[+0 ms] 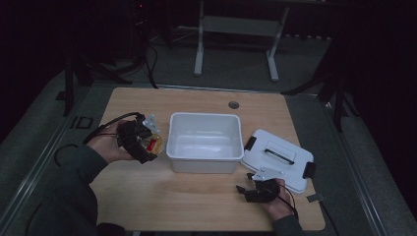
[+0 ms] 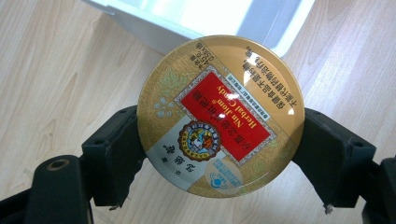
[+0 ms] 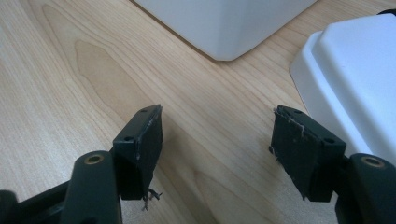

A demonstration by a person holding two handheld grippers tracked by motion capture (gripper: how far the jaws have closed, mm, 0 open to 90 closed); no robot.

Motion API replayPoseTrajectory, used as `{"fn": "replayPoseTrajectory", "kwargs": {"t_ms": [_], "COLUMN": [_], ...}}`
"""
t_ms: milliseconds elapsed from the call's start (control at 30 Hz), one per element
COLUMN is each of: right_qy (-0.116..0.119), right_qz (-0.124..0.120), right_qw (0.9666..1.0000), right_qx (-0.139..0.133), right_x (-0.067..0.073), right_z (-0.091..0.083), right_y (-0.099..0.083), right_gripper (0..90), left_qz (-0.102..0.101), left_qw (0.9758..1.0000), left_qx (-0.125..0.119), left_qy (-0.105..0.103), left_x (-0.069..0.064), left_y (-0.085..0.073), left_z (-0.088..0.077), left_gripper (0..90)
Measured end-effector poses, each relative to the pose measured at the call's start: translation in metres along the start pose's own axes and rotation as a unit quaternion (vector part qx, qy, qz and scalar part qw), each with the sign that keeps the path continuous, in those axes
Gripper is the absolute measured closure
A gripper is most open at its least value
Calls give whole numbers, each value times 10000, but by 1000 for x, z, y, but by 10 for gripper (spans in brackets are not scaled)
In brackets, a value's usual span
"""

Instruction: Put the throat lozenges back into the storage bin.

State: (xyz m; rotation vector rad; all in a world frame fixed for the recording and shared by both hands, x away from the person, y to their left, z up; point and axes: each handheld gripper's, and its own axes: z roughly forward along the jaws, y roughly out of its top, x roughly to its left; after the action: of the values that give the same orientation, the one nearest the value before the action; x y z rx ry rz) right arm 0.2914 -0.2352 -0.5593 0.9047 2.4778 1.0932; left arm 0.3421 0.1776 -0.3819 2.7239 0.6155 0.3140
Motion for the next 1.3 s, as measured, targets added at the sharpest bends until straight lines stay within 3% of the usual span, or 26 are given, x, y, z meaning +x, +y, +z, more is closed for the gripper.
{"fn": "replayPoseTrajectory", "kwargs": {"t_ms": [400, 600, 1300], "right_qy": [-1, 3, 3], "right_qz": [2, 4, 0], "right_qw": [10000, 10000, 10000], "right_qx": [0, 2, 2], "right_x": [0, 0, 0], "right_z": [0, 0, 0], "right_y": [0, 0, 0], "right_gripper": [334, 333, 332], "left_qz": [124, 241, 271], "left_qw": [9999, 9997, 9996], "left_qx": [98, 103, 21], "left_qy": [-13, 1, -83], "left_x": [0, -1, -3], "left_y": [13, 27, 51], "left_z": [-1, 1, 11], "left_gripper": [205, 205, 205]}}
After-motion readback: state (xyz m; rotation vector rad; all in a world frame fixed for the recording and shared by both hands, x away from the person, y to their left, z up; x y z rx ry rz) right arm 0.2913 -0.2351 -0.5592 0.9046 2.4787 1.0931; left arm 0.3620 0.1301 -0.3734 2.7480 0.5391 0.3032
